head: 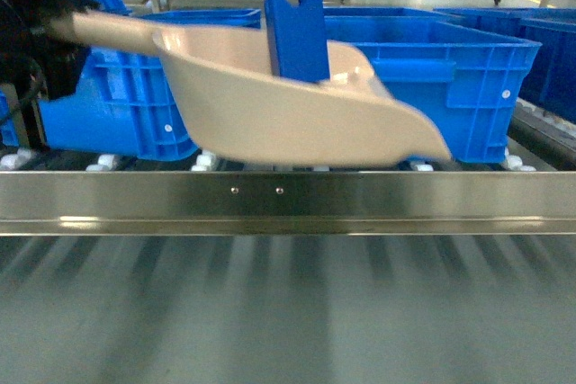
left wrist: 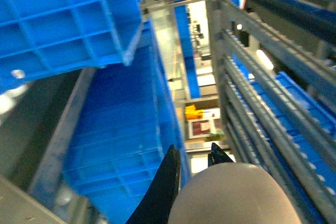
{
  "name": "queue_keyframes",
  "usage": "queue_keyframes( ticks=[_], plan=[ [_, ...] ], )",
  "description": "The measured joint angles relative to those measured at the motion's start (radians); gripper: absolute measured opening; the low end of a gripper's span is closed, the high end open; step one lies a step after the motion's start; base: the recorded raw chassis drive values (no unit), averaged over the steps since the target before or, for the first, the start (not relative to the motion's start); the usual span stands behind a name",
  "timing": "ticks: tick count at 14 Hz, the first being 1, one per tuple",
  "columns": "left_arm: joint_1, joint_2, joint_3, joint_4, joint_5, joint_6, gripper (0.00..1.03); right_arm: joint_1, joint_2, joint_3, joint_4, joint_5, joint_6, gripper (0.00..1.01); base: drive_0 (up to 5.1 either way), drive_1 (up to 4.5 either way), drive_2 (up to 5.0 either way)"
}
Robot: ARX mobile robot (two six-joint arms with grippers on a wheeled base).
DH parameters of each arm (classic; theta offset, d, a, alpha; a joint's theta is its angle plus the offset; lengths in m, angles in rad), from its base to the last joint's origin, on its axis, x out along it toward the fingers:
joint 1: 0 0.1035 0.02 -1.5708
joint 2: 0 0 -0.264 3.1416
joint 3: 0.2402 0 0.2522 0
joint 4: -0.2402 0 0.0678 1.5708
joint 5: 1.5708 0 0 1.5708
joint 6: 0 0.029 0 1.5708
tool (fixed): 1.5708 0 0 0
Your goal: Place part in tray to right shelf
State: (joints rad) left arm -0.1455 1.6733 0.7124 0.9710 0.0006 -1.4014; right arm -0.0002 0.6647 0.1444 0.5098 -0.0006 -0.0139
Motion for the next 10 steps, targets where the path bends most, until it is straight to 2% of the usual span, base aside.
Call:
queue_keyframes(
  ticks=[1, 3, 4, 5, 8, 10],
  plan=[
    [0.003, -0.023, 0.001, 0.032, 0.007, -0.009, 0.13, 0.000, 0.000, 0.000, 0.000, 0.000, 0.000, 0.98, 0.0, 0.00, 0.0],
    [0.018, -0.052, 0.010, -0.001, 0.007, -0.010, 0.13, 0.000, 0.000, 0.000, 0.000, 0.000, 0.000, 0.98, 0.0, 0.00, 0.0],
    [0.030, -0.065, 0.023, -0.020, 0.002, -0.007, 0.13, 0.000, 0.000, 0.000, 0.000, 0.000, 0.000, 0.98, 0.0, 0.00, 0.0],
    [0.061, -0.085, 0.076, -0.090, -0.020, -0.005, 0.13, 0.000, 0.000, 0.000, 0.000, 0.000, 0.000, 0.98, 0.0, 0.00, 0.0],
    [0.174, -0.071, 0.293, -0.273, -0.138, 0.033, 0.13, 0.000, 0.000, 0.000, 0.000, 0.000, 0.000, 0.98, 0.0, 0.00, 0.0],
    [0.199, 0.043, 0.503, -0.382, -0.252, 0.102, 0.13, 0.000, 0.000, 0.000, 0.000, 0.000, 0.000, 0.98, 0.0, 0.00, 0.0]
  ],
)
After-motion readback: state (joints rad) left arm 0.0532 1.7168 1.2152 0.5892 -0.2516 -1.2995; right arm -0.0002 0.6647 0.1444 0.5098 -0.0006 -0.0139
